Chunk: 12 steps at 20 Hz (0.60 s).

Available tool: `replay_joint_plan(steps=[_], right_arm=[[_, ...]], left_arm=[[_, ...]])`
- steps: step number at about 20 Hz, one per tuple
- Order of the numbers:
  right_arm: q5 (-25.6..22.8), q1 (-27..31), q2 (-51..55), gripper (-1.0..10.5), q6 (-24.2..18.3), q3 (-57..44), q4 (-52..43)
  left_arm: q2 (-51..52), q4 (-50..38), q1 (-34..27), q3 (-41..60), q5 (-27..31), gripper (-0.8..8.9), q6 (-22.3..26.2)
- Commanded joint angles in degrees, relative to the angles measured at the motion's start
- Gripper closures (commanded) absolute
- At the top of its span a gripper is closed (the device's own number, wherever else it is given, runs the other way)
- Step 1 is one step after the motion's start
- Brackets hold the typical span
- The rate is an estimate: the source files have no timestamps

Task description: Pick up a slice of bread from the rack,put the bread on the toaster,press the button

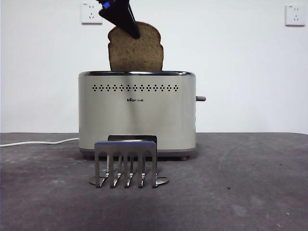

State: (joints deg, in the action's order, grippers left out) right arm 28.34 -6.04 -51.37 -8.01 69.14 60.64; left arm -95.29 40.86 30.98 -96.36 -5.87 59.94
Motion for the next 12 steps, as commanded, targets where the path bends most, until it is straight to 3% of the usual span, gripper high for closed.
replay_joint_plan(steps=[1, 2, 6, 12], right_arm=[[0.11, -0.11, -0.17, 9.6, -0.46, 0.04, -0.04], [0.11, -0.11, -0.17, 9.6, -0.46, 0.04, -0.07], [0.07, -0.11, -0.63, 9.6, -0.72, 0.04, -0.17], [0.13, -0.11, -3.52, 9.6, -1.03, 0.04, -1.88]], left_arm=[[-3.15, -0.09, -0.48, 0.2, -0.31, 8.13, -0.81], [-3.78, -0.17, -0.63, 0.2, -0.35, 7.99, -1.9], [-4.15, -2.91, -0.63, 0.2, -0.15, 4.73, -4.76], [-3.67, -4.48, -0.7, 0.2, -0.07, 4.54, -10.64]])
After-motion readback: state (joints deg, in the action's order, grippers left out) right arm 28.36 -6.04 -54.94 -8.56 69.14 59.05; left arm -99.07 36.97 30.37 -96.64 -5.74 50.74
